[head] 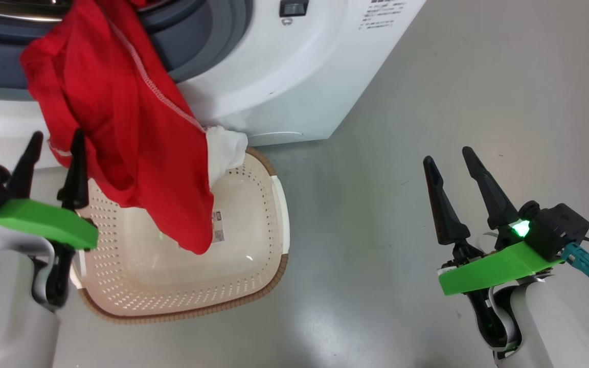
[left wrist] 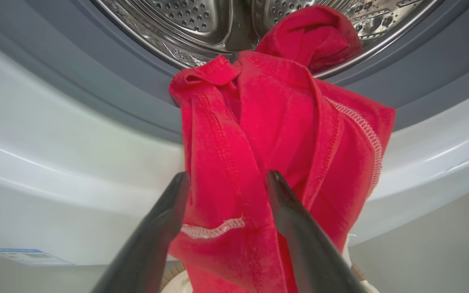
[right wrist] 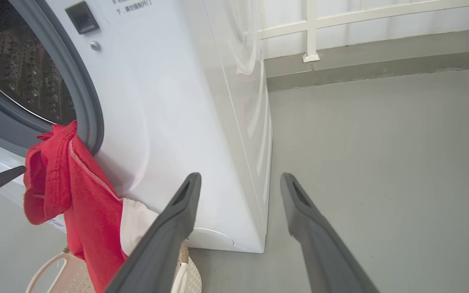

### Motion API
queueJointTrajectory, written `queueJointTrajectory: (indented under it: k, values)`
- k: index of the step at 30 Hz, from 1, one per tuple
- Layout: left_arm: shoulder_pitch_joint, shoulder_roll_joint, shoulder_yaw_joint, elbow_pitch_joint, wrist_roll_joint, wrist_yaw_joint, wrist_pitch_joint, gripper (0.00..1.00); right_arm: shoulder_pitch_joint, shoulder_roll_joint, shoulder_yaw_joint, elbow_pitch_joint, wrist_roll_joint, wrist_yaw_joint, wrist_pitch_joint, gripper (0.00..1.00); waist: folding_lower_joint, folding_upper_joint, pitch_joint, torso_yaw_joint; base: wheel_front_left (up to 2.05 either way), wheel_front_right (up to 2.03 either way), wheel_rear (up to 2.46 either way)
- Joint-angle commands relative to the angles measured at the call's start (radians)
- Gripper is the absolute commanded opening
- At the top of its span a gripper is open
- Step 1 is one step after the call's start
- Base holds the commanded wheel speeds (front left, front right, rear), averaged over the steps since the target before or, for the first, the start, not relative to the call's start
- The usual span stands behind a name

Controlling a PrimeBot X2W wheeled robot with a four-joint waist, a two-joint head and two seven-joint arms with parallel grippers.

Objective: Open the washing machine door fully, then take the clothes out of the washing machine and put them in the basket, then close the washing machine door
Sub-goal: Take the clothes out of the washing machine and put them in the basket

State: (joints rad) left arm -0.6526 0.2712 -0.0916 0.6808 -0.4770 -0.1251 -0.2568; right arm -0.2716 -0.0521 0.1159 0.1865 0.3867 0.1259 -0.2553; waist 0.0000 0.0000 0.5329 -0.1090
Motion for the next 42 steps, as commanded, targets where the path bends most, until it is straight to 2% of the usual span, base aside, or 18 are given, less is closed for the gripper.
queueJointTrajectory:
  k: [1, 12, 24, 25, 26, 28, 29, 42]
  values:
    - [-0.019, 0.048, 0.023, -0.003, -0.011, -0.006, -0.005, 1.00, 0.001, 0.002, 0.027, -0.027, 0.010, 0.005, -0.006, 1.00, 0.0000, 0.0000, 0.003, -0.004, 0.00, 0.00, 0.00]
    - [-0.157, 0.081, -0.050, 0.172, -0.031, -0.006, -0.005, 1.00, -0.006, 0.002, 0.040, -0.031, 0.016, 0.005, -0.006, 1.00, 0.0000, 0.0000, 0.023, -0.028, 0.00, 0.00, 0.00]
    - [-0.240, 0.107, -0.157, 0.234, -0.062, -0.006, -0.005, 1.00, -0.013, 0.002, 0.046, -0.037, 0.024, 0.005, -0.006, 1.00, 0.0000, 0.0000, 0.040, -0.050, 0.00, 0.00, 0.00]
    - [-0.244, 0.109, -0.162, 0.237, -0.065, -0.006, -0.005, 0.91, -0.013, 0.002, 0.047, -0.037, 0.024, 0.005, -0.006, 1.00, 0.0000, 0.0000, 0.041, -0.051, 0.00, 0.00, 0.00]
    - [-0.247, 0.111, -0.166, 0.240, -0.068, -0.006, -0.005, 0.53, -0.014, 0.002, 0.047, -0.038, 0.025, 0.005, -0.006, 1.00, 0.0000, 0.0000, 0.042, -0.053, 0.00, 0.00, 0.00]
    - [-0.253, 0.115, -0.174, 0.243, -0.073, -0.006, -0.005, 0.15, -0.015, 0.002, 0.047, -0.040, 0.025, 0.005, -0.006, 1.00, 0.0000, 0.0000, 0.044, -0.054, 0.00, 0.00, 0.00]
    - [-0.255, 0.115, -0.178, 0.243, -0.075, -0.006, -0.005, 0.00, -0.015, 0.002, 0.045, -0.041, 0.025, 0.005, -0.006, 1.00, 0.0000, 0.0000, 0.045, -0.054, 0.00, 0.00, 0.00]
    - [-0.188, 0.102, -0.180, 0.177, -0.098, -0.006, -0.005, 0.00, -0.012, 0.002, 0.033, -0.038, 0.022, 0.005, -0.006, 1.00, 0.0000, 0.0000, 0.033, -0.030, 0.00, 0.00, 0.00]
